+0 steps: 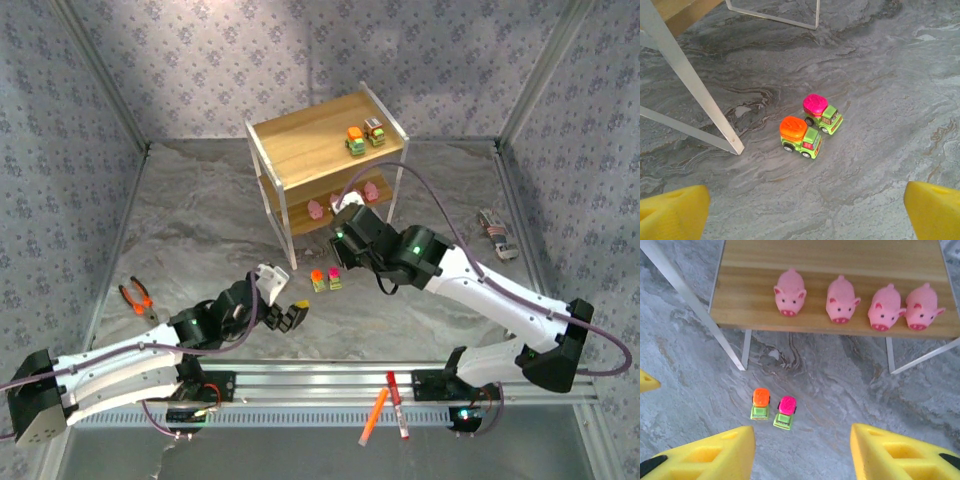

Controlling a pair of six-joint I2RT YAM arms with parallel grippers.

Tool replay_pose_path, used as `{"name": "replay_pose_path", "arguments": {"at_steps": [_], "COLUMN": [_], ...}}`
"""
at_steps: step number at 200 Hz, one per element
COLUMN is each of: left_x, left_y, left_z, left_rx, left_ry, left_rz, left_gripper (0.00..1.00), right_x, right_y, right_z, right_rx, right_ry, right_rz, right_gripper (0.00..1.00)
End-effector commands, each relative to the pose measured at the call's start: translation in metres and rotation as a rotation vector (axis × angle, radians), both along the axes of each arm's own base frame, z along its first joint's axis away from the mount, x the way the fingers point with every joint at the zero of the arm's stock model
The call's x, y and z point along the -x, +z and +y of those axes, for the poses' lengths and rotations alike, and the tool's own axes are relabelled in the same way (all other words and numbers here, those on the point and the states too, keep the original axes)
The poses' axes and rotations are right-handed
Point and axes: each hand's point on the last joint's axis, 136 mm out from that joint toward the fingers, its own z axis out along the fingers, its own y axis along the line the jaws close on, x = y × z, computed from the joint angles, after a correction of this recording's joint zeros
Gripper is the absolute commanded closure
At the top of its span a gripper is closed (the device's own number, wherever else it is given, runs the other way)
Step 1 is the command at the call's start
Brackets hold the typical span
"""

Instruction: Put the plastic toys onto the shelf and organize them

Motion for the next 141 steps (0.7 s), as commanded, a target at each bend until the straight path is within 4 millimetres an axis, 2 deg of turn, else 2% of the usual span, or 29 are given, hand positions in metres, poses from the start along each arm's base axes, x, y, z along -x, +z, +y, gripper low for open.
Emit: {"name": "replay_pose_path", "arguments": {"at_steps": [1, 63, 74, 79, 141], "left_x": [-0.006, -0.007, -0.007, -0.008, -0.008], "left_y": [0.007, 0.008, 0.008, 0.008, 0.008], "left_z": [0.006, 0.008, 0.008, 0.009, 0.01], "left_rx": [0.005, 0.004, 0.003, 0.003, 0.004], "left_ry": [0.041, 0.054, 0.054, 0.056, 0.062], "left_rz": [-0.015, -0.021, -0.02, -0.021, -0.022], "left_gripper": [0.01, 0.01, 0.01, 0.01, 0.01], "right_x": [0.004, 0.018, 0.019, 0.022, 0.025], "right_y": [-0.001, -0.045, -0.046, -0.06, -0.098], "right_z": [0.002, 0.016, 0.02, 0.016, 0.019], "right_rx": [-0.071, -0.091, -0.106, -0.076, -0.08], "right_ry": [-0.033, -0.03, -0.03, -0.037, -0.072], "right_rz": [0.005, 0.091, 0.096, 0.112, 0.157], "right_gripper": [0.45, 0.47, 0.47, 0.47, 0.48]}}
